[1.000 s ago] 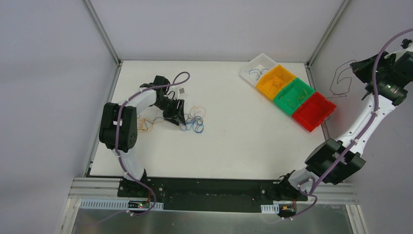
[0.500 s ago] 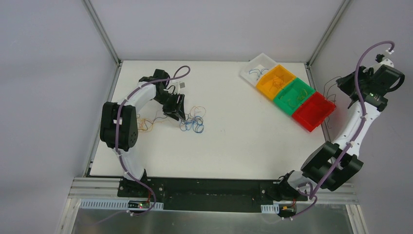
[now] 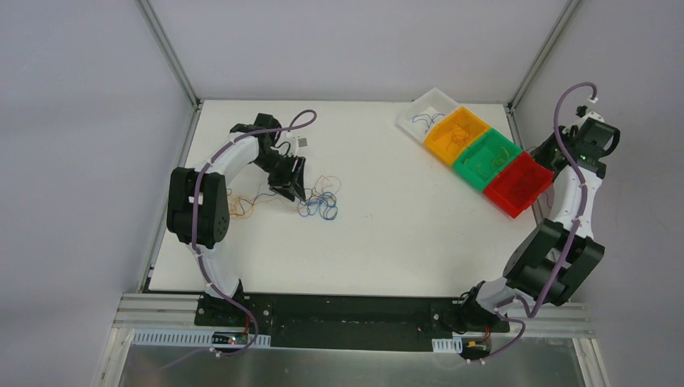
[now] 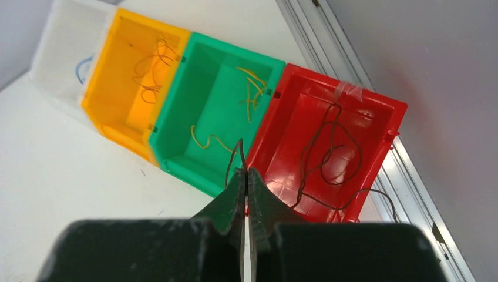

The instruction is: Untangle the cables

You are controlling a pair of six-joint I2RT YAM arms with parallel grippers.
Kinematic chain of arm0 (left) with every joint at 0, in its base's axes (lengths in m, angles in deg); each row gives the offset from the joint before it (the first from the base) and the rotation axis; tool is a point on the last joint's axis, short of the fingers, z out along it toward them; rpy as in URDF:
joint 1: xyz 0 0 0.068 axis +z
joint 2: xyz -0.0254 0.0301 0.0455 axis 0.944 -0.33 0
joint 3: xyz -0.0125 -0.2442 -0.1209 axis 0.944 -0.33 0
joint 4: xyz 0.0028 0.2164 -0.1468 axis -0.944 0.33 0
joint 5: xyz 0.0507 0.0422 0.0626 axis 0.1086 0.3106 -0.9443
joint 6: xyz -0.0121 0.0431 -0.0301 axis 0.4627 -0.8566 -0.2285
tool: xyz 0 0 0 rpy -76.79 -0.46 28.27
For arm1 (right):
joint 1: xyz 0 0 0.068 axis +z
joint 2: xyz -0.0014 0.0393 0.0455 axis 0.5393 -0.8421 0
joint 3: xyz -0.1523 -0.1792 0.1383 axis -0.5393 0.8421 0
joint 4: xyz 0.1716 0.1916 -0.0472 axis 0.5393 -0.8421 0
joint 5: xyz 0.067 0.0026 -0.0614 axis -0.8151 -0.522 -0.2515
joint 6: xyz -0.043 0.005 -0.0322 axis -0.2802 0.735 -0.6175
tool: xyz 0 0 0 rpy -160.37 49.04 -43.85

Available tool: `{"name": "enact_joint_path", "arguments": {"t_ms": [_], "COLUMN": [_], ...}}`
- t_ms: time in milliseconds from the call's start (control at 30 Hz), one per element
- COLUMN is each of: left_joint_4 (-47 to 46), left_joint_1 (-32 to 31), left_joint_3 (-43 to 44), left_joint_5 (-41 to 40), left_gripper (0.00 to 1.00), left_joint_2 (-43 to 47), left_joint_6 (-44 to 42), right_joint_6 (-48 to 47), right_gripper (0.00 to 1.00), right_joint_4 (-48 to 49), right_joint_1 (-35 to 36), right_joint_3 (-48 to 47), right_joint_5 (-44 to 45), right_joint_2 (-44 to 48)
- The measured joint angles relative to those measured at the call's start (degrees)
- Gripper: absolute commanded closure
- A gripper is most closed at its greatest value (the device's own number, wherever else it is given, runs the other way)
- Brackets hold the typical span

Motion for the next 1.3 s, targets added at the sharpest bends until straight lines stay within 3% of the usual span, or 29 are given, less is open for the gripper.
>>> {"name": "enact_joint_path", "arguments": {"t_ms": [467,500,567,633,800,1033,1300], "left_joint_4": [5.03,5.46,6.16,6.71,7.91,8.66,8.87], "left_joint_1": [0.76,0.76,0.76,0.76,0.76,0.76,0.76], "left_joint_3": [6.43,6.95,7.76,8.35,9.64,9.97,9.97], "left_joint_5": [-1.40,-1.44,-1.51,-1.55,-1.66,-1.64,-1.64], "left_gripper": [0.53,0.54,0.53,0.53,0.53,0.53,0.53], "left_joint_2": [-3.32,-3.76,-4.50,-4.87,-4.96,-5.62,-5.70], "left_joint_6": [-2.08,-2.10,-2.21,-2.38,-2.91,-3.04,-3.37], "right_joint_6": [-4.74,-5.11,-5.70,-5.97,-6.60,-8.37,-15.43], "right_gripper": [1.00,0.97,0.78,0.67,0.51,0.50,0.51], "right_joint_4": [7.48,8.00,9.29,9.18,7.02,0.20,-3.72], "right_joint_1": [5.42,6.21,7.48,8.17,8.28,6.45,0.04], "right_joint_3": [8.59,8.74,8.72,8.72,8.44,7.17,6.64], "right_joint_5": [14.93,16.31,18.45,19.17,19.30,19.17,21.33], "right_joint_2": [-8.09,-8.90,-10.58,-11.37,-10.29,0.04,3.06]}}
